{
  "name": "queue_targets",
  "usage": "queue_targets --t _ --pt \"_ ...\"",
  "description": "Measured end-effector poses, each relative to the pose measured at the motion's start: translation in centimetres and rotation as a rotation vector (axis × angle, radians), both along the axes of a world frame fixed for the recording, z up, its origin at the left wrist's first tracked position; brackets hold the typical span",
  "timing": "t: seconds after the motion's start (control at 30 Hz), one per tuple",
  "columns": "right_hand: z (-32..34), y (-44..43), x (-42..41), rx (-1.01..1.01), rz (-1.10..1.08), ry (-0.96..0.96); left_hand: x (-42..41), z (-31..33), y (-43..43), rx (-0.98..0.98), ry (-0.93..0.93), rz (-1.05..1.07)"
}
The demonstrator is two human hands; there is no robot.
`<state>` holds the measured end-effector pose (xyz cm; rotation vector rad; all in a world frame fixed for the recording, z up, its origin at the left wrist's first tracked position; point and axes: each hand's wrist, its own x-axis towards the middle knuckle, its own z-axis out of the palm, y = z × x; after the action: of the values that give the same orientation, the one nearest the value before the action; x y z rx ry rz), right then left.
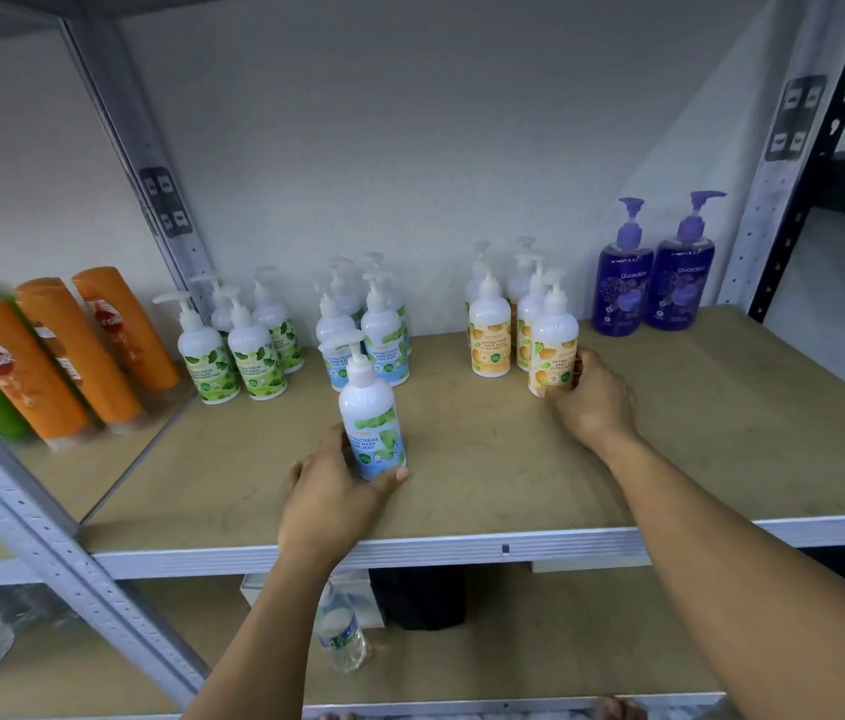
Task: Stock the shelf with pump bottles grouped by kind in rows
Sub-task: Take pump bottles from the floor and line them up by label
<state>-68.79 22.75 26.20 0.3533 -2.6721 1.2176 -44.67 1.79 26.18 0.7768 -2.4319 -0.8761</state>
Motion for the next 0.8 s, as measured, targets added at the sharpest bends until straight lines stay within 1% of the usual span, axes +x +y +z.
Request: queue_targets --t 0.07,0.1,0.17,0.27,0.37,0.47,0.6,0.8 --pt "0.0 0.3 -0.1 -0.007 0.028 -0.006 -0.1 0.1 0.3 0.114 0.093 0.02" --pt "0.0 0.6 -0.1 0.021 0.036 -0.005 -0.3 0.2 0.5 0.17 0.136 0.021" --pt "-0.2 1.4 0.0 0.186 0.025 0.02 -0.5 0.3 1.0 0.238 0.19 0.022" --pt "-0.6 2.9 0.8 0.441 0.026 0.059 -0.7 0.3 1.4 0.269 0.226 0.038" --pt "-0.4 4.1 2.2 0.571 0.112 0.04 -1.0 0.3 1.7 0.275 0.242 0.061" --pt "-0.2 4.8 4.2 0.636 0.229 0.051 -1.3 0.3 1.7 0.284 0.246 0.069" --pt "-0.3 4.8 6.8 0.653 0.366 0.089 -1.6 0.1 1.4 0.293 0.236 0.07" --pt "-0.1 2.6 8.8 0.662 0.477 0.116 -1.6 0.6 1.5 0.299 0.256 0.019"
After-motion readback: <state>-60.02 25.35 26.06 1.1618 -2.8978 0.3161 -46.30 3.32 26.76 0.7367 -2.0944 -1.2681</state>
